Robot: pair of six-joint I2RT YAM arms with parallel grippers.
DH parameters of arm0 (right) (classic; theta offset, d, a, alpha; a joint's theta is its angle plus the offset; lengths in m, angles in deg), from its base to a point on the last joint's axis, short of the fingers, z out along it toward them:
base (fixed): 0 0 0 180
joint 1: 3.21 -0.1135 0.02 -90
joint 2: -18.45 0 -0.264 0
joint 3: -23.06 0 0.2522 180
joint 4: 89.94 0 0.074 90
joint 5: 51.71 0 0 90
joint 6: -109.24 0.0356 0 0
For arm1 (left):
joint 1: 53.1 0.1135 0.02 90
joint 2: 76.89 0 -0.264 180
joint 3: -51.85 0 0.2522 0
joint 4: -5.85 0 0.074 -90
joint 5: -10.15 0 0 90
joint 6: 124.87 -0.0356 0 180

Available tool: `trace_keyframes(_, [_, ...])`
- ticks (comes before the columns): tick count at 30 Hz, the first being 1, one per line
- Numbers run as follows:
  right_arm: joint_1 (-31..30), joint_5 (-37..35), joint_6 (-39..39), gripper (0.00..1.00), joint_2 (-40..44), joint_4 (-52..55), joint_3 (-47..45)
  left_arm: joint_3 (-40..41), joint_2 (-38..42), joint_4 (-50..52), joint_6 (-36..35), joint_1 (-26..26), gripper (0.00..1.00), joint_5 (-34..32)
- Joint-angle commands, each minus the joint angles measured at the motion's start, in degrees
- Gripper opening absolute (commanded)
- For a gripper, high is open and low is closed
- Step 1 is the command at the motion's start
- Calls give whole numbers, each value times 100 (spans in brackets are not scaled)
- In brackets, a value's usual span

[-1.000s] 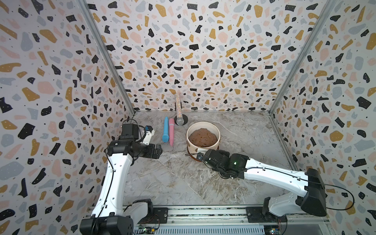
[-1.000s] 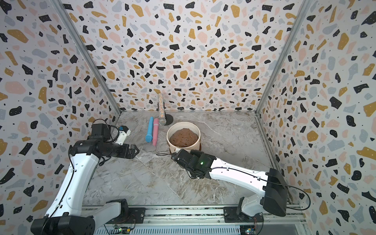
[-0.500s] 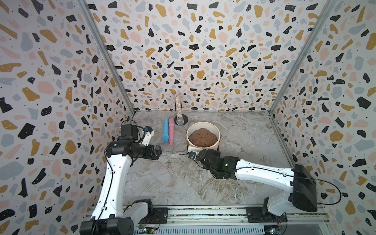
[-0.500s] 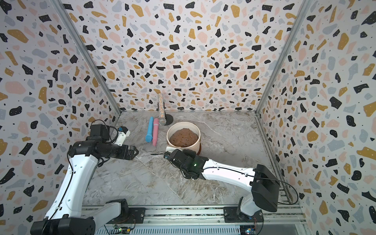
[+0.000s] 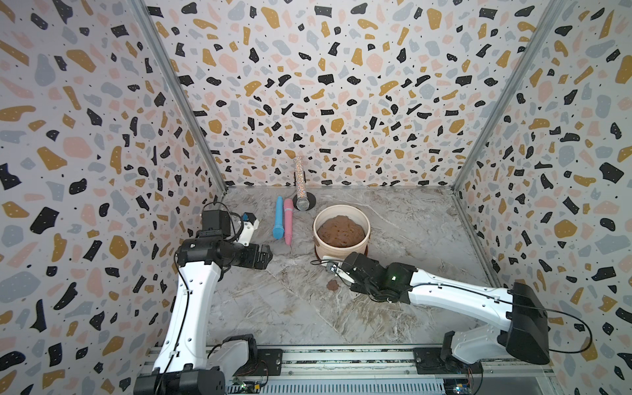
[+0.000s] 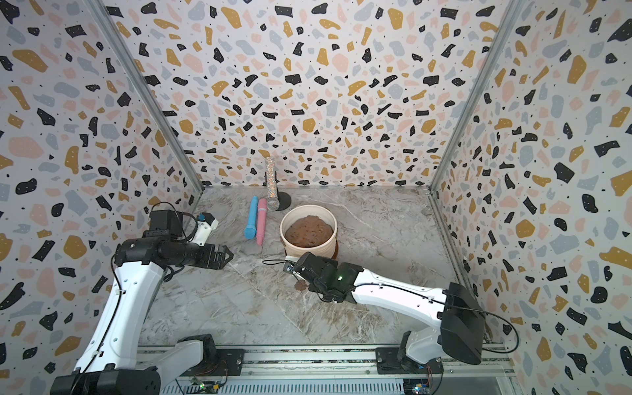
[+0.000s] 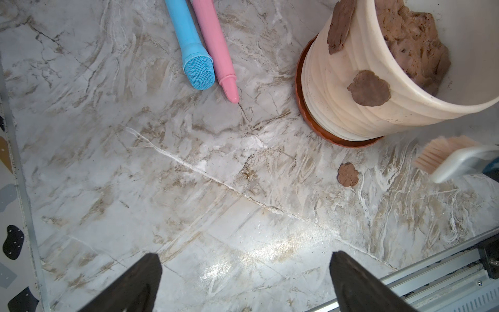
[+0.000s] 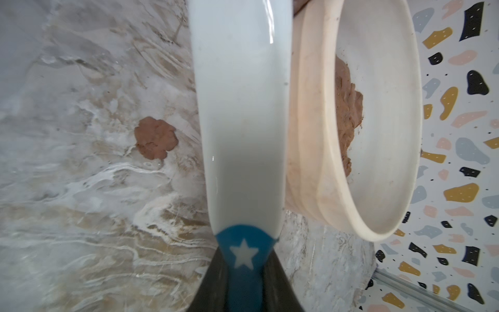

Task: Scrub the dried mud off the ceramic pot
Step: Brush off the soil from the pot.

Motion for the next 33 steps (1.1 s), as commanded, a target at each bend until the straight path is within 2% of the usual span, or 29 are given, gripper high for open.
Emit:
trace_keyframes(1, [12,275,559,0,394,820,704,13,119,1,-35,44,100,108])
trace_keyframes(3, [136,107,902,0,543,1024,1027,-59,149,98,-207,43,100,449])
trace_keyframes(4, [234,241,1106,0,650,1066,1170,-104,155,194,-337,44,100,725])
trace_keyframes(7, [1008,1192,1804,0,912,1092,1473,-395,75,545,-621,35,100,1547])
trace_keyframes(10, [1544,1702,2436,0,1038,1092,1632,-761,-31,743,-815,-99,98,1951])
trace_keyframes(12, [2072,2294,3063,0,1083,1092,1635,-1000,-85,745,-927,-440,96,1809])
trace_keyframes(16, [3369,4579,4732,0,1041,947,1314,-1513,-402,609,-1039,-1296,91,1423])
trace_keyframes(18, [3736,5620,5579,0,1100,470,892,-1713,-633,536,-1166,-1691,90,1357])
trace_keyframes(21, [4127,6631,6705,0,1268,-742,-11,-1875,-999,400,-1410,-2305,89,1086])
trace_keyframes(26, [4651,7658,7587,0,1125,-2259,-1069,-1878,-1495,-140,-1234,-3012,89,280])
trace_keyframes(33, [4674,7881,7654,0,669,-2761,-1089,-1566,-1640,-378,-1371,-3443,93,-296])
